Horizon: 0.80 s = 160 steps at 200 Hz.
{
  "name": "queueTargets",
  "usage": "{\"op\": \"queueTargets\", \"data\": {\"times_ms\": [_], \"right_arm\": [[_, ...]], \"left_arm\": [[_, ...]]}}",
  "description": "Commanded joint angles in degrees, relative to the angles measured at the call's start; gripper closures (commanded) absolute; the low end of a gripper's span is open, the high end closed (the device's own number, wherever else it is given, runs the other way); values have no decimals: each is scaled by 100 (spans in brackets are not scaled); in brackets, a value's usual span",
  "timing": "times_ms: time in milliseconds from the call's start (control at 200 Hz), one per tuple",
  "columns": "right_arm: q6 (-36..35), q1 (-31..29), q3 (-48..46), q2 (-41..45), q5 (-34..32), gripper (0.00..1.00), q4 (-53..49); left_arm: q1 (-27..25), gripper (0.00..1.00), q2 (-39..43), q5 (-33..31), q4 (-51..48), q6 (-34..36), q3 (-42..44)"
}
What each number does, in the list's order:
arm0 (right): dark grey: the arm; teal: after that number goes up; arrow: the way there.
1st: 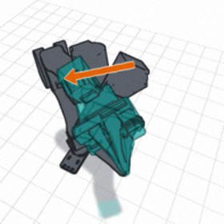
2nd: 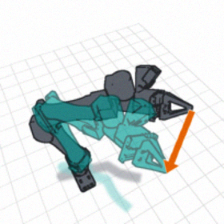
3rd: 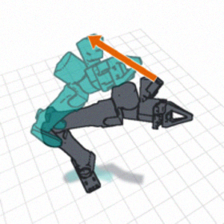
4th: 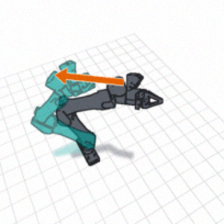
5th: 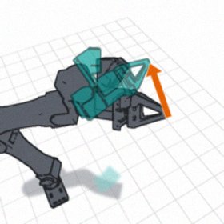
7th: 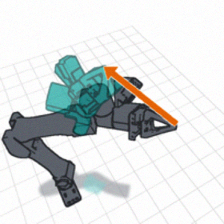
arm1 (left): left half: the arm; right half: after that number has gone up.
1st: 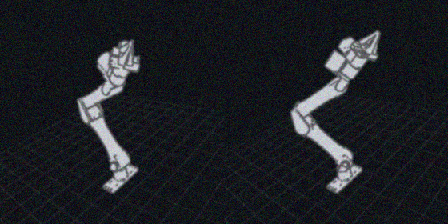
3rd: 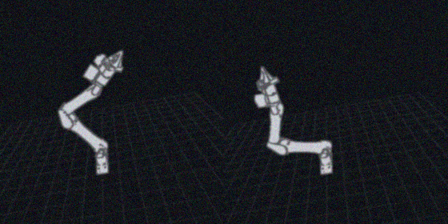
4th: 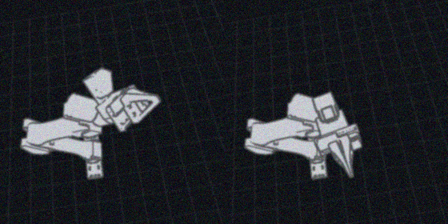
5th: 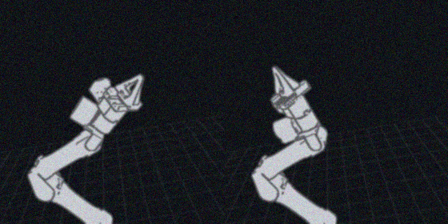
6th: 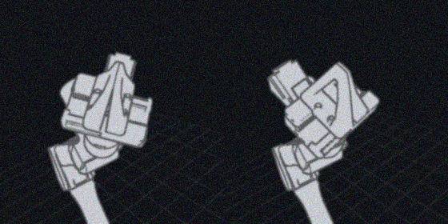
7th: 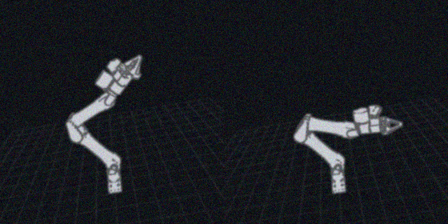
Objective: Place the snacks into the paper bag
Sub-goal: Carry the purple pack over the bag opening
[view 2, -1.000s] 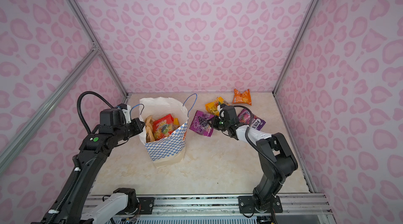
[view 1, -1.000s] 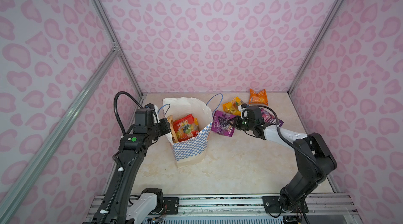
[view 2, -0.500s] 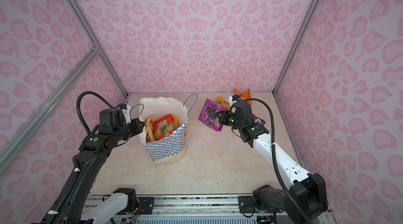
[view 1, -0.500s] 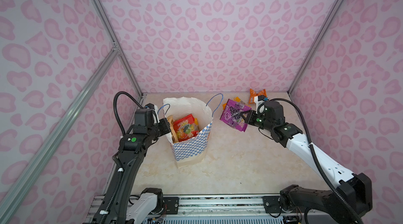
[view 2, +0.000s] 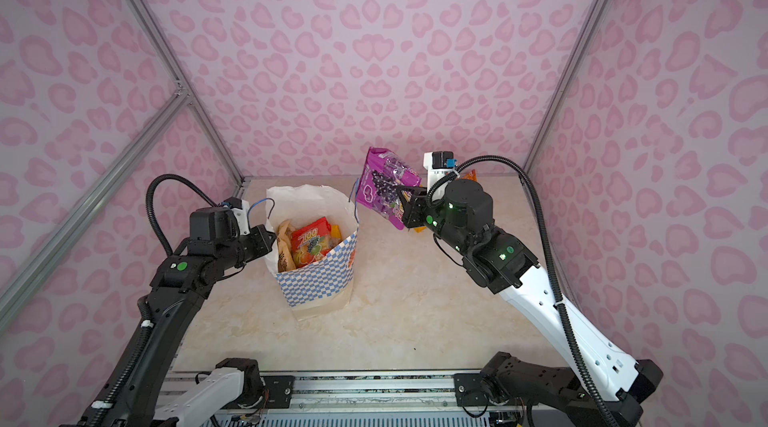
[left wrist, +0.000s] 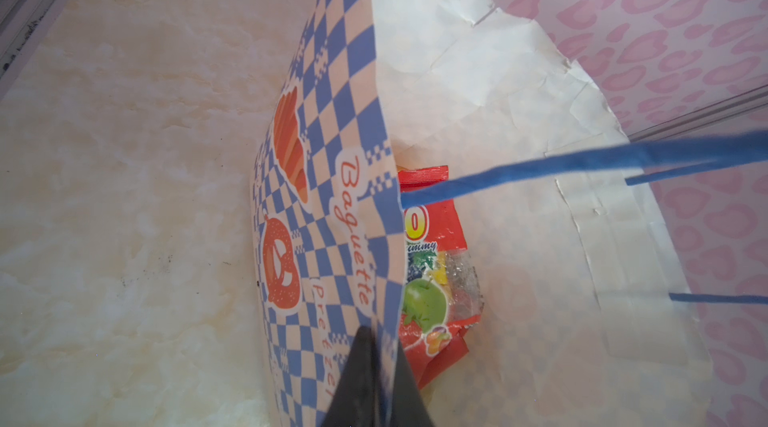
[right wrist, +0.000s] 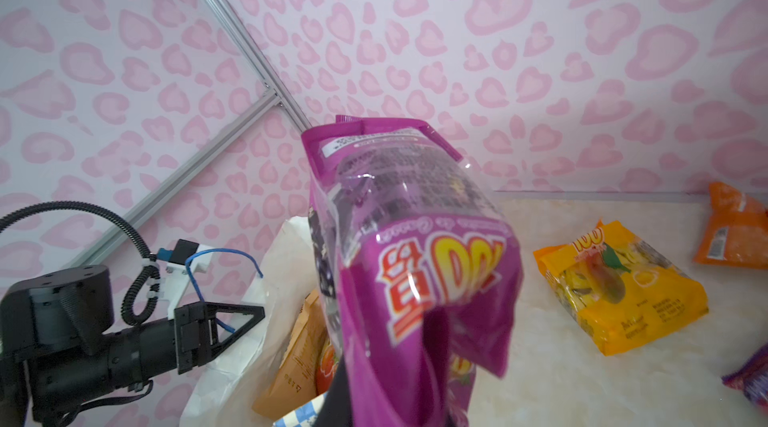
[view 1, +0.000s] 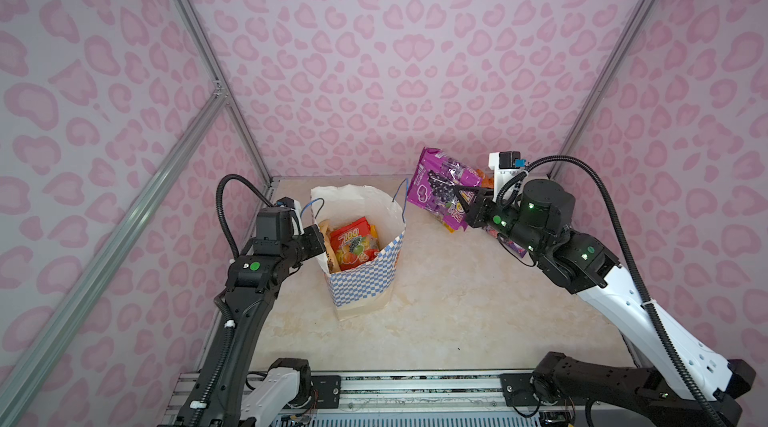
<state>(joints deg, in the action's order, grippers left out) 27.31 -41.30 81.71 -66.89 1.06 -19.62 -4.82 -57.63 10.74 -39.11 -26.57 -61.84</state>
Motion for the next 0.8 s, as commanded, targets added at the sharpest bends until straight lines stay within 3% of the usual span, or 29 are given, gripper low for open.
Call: {"op": "queueTargets", "data": {"times_ms": [0,290,535,795], "right_arm": [[-403,-352,292,-198,-334,100,459],[-1020,-1172,1554,-984,-346,100,494],[-1242,-1156,2270,-2067,185,100,181],[-1060,-793,2744,-3116,1422,100,-55]], "left_arm": [[7,90,32,95,158,20,5],[7,90,49,95,167,20,5],[7,90,67,86,160,29,6],[7,90,85,60,162,29,6]]}}
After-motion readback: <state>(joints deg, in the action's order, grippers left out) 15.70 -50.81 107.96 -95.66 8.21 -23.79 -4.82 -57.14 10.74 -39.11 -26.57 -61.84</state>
